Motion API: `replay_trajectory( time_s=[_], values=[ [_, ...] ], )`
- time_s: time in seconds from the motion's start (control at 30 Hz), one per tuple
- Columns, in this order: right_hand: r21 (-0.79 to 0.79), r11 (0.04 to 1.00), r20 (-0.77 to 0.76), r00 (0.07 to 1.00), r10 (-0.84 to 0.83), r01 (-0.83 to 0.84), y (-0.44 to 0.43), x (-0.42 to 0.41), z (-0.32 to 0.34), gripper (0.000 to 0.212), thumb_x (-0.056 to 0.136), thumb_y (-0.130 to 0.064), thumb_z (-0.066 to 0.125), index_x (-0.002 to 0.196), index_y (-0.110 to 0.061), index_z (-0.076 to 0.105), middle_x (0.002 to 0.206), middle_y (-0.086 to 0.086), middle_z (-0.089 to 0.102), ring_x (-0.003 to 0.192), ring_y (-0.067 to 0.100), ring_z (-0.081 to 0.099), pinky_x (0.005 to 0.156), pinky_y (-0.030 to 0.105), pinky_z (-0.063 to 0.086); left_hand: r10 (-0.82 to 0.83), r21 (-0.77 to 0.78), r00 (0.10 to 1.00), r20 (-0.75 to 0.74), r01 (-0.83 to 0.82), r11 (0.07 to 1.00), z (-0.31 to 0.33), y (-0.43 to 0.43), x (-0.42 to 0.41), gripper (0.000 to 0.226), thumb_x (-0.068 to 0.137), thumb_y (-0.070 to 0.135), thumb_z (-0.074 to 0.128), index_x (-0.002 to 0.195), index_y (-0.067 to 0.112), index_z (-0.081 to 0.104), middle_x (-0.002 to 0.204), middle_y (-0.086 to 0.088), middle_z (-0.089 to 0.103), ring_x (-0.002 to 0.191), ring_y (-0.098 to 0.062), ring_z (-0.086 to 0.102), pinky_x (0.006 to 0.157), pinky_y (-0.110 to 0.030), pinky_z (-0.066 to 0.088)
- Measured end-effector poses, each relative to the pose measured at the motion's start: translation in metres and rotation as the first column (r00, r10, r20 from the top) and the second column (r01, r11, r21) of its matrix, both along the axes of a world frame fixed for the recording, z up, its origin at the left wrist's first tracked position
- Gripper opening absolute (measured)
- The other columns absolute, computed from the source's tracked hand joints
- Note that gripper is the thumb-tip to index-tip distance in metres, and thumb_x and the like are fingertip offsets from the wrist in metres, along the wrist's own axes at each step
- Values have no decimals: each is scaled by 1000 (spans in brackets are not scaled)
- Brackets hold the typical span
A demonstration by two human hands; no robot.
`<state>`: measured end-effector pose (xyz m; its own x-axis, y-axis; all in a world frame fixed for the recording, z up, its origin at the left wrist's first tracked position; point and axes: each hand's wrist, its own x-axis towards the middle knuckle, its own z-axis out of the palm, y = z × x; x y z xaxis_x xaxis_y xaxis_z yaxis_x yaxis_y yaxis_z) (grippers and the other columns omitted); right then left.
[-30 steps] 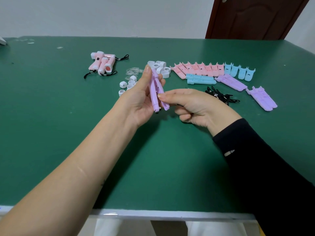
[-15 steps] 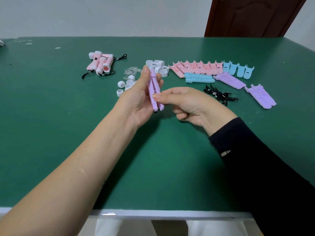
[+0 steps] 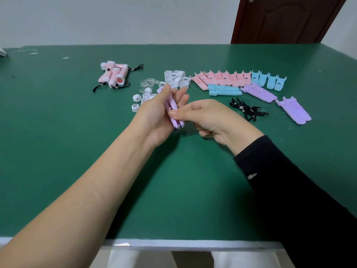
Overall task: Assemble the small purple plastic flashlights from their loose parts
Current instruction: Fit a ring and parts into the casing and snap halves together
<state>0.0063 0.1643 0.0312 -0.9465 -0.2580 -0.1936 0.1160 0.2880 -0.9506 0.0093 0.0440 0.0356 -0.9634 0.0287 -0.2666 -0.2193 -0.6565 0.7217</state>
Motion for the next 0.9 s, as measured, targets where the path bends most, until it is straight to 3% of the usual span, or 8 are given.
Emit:
replay_trajectory(
  time_s=[0.1,0.17,0.23,0.33,0.6,0.7,0.8,0.9],
  values=[
    [-13,1000,18,1000,-8,9,3,0,9,39,78,-52,67,86,-14,69,76,5,47,46,10,21,43,21,18,-15,177,1000,7,13,984,0,-9,-2,32,105,31,39,113,4,53,98,-5,69,86,-16,66,79,-38,52],
    [-41,997,45,997,-62,64,7,-2,13,21,86,-32,59,77,-14,61,73,2,54,42,9,22,41,21,19,-9,280,1000,-3,10,960,-1,-15,-4,35,104,35,38,122,7,51,98,-5,69,77,-18,70,90,-47,48],
    [-76,993,50,995,-88,92,9,-3,13,17,90,-13,52,74,-13,55,68,0,52,40,8,24,40,20,21,3,351,1000,-12,1,937,0,-20,-5,36,105,37,35,118,7,50,95,-6,68,71,-18,69,82,-45,49],
    [-142,988,-5,998,-61,60,6,1,9,15,94,-11,56,82,-19,61,66,-6,58,42,5,33,43,18,29,43,402,999,-7,-36,915,0,-23,-7,40,106,36,32,98,2,51,78,-10,66,68,-17,61,64,-32,49],
    [-265,964,-128,991,-25,-10,1,8,11,14,90,-5,62,89,-18,67,72,-4,71,53,3,54,53,14,45,118,489,993,3,-104,866,4,-27,-10,37,106,37,34,107,4,50,67,-12,62,72,-15,53,68,-32,43],
    [-253,967,-247,966,-76,12,-1,10,11,13,88,-6,65,82,-17,65,73,-2,71,56,3,56,56,14,45,146,502,989,11,-132,855,4,-27,-10,34,106,36,33,106,5,48,69,-13,63,70,-16,55,73,-36,46],
    [-69,994,-499,859,-112,89,-7,12,9,17,87,-8,65,79,-22,62,76,-10,65,64,-3,55,66,9,42,161,502,987,1,-139,854,5,-27,-9,31,106,36,33,107,7,46,72,-13,63,71,-17,57,75,-40,46],
    [37,983,-637,762,-115,179,-11,15,6,13,89,-10,62,83,-22,60,78,-16,60,71,-9,53,69,4,38,168,502,986,-10,-140,853,6,-26,-8,30,106,35,33,105,8,46,73,-13,63,73,-17,58,72,-43,46]
  ],
)
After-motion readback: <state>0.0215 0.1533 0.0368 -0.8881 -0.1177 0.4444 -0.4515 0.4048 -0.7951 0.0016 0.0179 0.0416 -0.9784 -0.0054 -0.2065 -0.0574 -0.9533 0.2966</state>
